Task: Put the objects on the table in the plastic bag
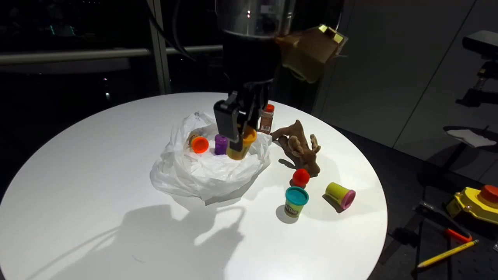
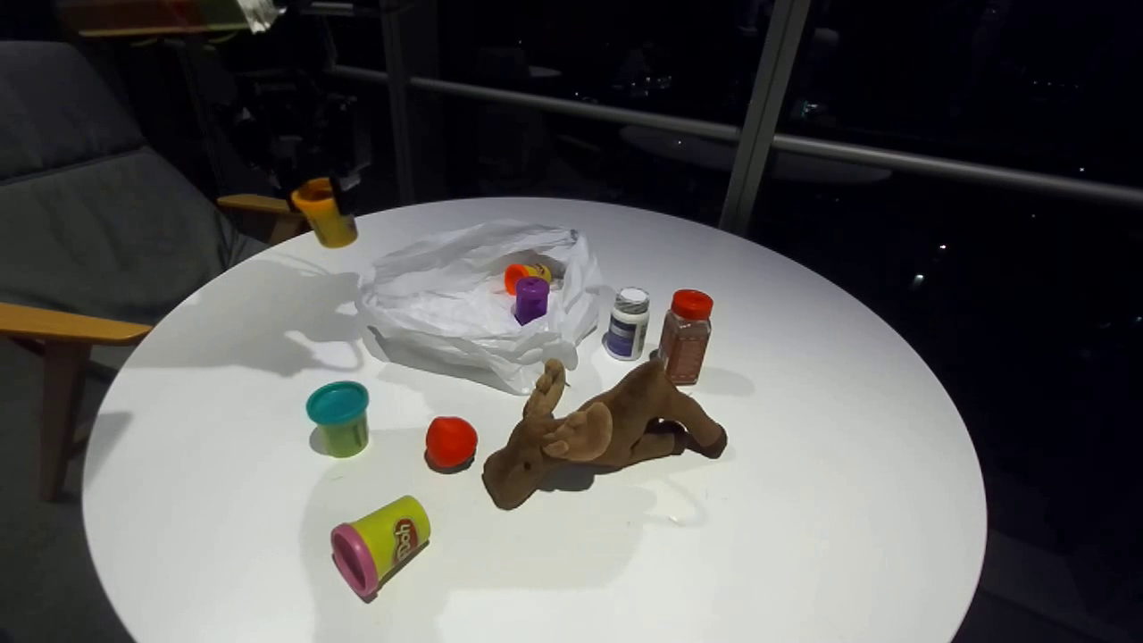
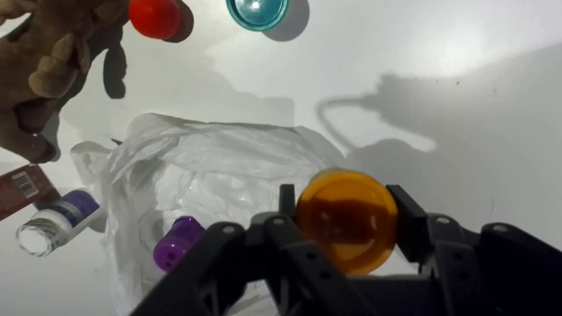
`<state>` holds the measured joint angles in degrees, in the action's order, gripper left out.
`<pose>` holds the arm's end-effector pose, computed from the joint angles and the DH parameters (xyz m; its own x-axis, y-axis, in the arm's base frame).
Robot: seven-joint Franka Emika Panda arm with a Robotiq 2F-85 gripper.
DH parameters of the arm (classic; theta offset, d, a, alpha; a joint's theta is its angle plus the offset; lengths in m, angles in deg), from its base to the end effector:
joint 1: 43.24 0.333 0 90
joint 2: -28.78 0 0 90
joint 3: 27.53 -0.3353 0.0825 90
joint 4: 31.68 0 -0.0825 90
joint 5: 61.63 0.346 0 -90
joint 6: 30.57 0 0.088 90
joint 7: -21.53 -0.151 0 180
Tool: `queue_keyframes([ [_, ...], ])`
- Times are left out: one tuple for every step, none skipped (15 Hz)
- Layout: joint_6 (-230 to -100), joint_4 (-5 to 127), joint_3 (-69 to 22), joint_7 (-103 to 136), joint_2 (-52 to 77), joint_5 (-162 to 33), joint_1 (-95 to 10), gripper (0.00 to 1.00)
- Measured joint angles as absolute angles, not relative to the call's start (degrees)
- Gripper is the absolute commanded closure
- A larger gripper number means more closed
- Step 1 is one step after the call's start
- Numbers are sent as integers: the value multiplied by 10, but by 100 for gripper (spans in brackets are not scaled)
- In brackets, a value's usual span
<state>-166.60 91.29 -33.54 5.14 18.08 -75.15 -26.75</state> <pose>0.5080 0.1991 0.3219 0.9597 0.2718 0.0722 0.2605 -0.9559 0.1355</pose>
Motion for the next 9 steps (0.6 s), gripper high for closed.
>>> queue_keyframes([
  [-1666, 903, -333, 49, 180, -756, -271, 72],
  [-1666, 893, -330, 48, 174, -757, -276, 72],
  [-1668, 883, -327, 48, 163, -757, -281, 72],
  [-1669, 872, -324, 48, 149, -759, -286, 72],
  [-1670, 859, -319, 48, 131, -761, -290, 72],
  [-1670, 847, -313, 48, 112, -762, -293, 72],
  [-1670, 834, -307, 48, 92, -763, -294, 72],
  [-1670, 821, -300, 48, 73, -763, -295, 72],
  [-1670, 809, -293, 48, 55, -764, -295, 72],
])
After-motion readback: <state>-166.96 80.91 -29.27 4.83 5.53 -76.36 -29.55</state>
